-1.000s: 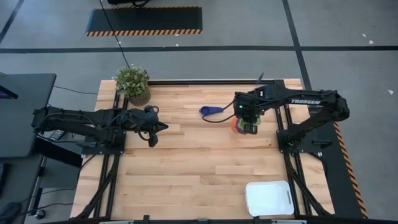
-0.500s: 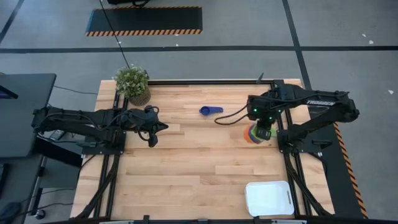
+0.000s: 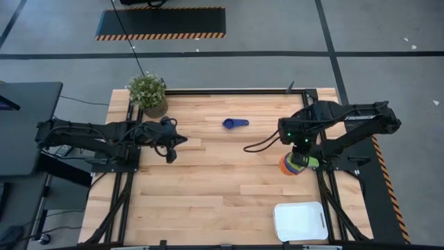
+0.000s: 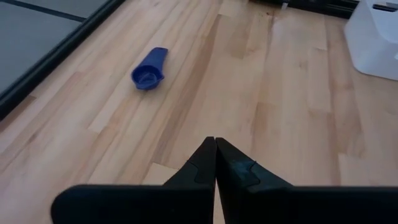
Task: Nest measuring cups in basket
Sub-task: Put the stacked measuring cups into the white bin
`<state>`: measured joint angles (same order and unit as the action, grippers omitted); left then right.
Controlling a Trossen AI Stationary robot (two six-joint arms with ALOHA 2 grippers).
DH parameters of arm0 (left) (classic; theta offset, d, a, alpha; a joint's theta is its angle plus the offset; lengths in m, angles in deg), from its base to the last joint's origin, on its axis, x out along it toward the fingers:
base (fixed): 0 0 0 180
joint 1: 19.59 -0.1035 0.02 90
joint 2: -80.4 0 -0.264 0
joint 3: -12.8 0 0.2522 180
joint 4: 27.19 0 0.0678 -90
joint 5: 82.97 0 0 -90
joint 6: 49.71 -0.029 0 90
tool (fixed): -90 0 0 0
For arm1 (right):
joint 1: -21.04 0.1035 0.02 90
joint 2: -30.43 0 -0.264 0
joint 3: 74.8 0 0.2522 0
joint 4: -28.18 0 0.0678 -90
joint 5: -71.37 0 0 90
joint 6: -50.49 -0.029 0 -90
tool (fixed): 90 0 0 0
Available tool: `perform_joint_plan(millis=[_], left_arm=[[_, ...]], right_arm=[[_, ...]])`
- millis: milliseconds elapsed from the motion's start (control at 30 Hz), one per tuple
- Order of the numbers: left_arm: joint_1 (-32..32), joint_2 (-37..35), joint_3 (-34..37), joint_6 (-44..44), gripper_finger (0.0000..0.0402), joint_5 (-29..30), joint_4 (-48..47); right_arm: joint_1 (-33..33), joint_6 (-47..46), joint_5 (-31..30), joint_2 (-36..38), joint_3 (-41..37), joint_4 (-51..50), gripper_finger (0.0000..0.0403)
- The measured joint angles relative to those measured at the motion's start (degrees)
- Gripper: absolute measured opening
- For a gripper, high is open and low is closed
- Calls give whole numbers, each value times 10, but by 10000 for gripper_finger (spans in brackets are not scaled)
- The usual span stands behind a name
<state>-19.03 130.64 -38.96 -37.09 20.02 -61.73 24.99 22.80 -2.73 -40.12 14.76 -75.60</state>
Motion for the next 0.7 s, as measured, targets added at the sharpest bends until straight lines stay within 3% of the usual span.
perform_joint_plan(millis=[433,700], left_arm=[[0,0,0,0,13,16,0],[0,0,0,-7,13,16,0]], right_arm=[[77,-90,-9,0,0,2,58],[153,-170,27,-1,0,25,58]])
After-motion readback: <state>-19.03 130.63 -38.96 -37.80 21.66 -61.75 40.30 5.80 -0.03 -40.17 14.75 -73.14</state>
